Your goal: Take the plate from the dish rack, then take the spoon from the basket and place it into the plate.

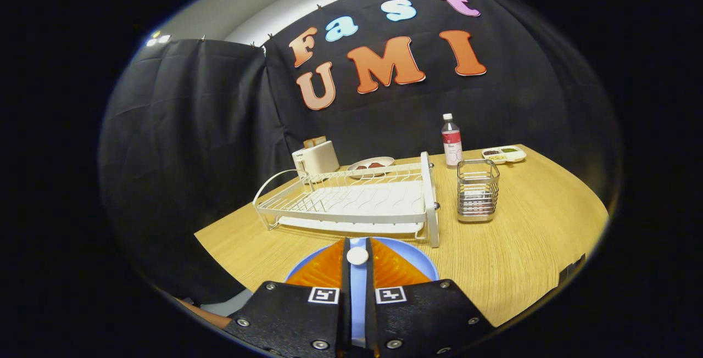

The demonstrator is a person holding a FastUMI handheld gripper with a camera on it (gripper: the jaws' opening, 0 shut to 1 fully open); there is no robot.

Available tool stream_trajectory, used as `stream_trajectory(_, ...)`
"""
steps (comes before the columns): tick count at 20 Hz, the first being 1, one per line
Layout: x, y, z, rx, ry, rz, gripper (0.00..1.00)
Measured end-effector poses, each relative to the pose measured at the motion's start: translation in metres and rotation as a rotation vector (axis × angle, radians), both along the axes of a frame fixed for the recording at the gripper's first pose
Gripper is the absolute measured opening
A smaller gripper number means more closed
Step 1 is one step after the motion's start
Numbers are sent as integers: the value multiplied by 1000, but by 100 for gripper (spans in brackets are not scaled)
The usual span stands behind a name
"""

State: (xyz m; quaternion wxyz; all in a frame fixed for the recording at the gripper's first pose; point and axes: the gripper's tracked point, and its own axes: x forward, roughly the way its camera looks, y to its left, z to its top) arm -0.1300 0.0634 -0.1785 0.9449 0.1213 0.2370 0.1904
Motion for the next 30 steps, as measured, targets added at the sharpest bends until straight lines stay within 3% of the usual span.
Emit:
stream_trajectory(6,-15,-13,-27,-72,71,21,19)
stream_trajectory(9,-10,-16,-21,-99,36,24,19)
stream_trajectory(11,-6,-17,-13,-78,12,14,25)
stream_trajectory(23,51,-60,102,-96,-301,-210,77)
stream_trajectory(30,65,-66,146,-91,-389,-279,88)
